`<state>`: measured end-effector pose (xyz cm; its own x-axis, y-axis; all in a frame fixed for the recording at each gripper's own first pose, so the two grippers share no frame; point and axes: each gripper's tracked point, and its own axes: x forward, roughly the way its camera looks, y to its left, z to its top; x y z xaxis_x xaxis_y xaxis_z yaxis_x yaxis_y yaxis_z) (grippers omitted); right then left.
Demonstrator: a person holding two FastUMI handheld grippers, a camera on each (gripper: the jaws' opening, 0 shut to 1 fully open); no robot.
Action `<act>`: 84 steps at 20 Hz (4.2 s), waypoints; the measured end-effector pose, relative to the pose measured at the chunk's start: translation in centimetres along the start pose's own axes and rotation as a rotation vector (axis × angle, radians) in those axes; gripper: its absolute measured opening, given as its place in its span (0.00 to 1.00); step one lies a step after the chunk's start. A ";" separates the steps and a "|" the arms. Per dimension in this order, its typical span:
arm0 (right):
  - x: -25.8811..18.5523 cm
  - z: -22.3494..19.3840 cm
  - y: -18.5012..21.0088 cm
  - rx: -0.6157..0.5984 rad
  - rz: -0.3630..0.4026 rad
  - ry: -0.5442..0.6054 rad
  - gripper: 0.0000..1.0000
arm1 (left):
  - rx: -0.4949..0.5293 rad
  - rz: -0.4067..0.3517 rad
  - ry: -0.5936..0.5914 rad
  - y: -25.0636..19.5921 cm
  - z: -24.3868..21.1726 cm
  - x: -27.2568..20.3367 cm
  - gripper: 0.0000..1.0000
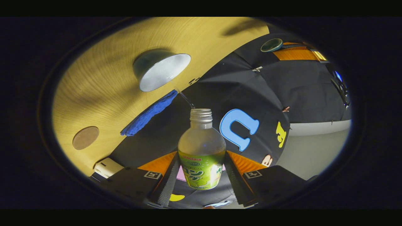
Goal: Open the teacup lid with one hand, grasp the water bottle and pour water into the teacup with the other hand; after pouring, place the water bottle on the coaster and then close the teacup lid.
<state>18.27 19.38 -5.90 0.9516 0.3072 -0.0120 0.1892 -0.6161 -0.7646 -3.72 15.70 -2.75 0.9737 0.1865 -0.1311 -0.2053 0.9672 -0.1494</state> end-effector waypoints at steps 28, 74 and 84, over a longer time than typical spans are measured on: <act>-2.6 5.2 6.2 1.270 0.450 0.043 0.77 | -0.006 0.012 0.001 0.1 -0.1 0.1 0.31; -6.0 -6.9 17.2 2.365 0.311 0.312 0.98 | -0.009 -0.026 0.017 -1.0 -1.2 0.5 0.32; -14.5 -8.1 11.3 2.260 0.147 0.316 0.95 | 0.014 -0.134 0.022 -9.4 -2.8 2.7 0.32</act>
<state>8.57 2.09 -9.19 0.9667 0.1270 -0.2223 -0.1335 0.9910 -0.0142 0.55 6.58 -4.46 0.9899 0.0521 -0.1321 -0.0723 0.9855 -0.1532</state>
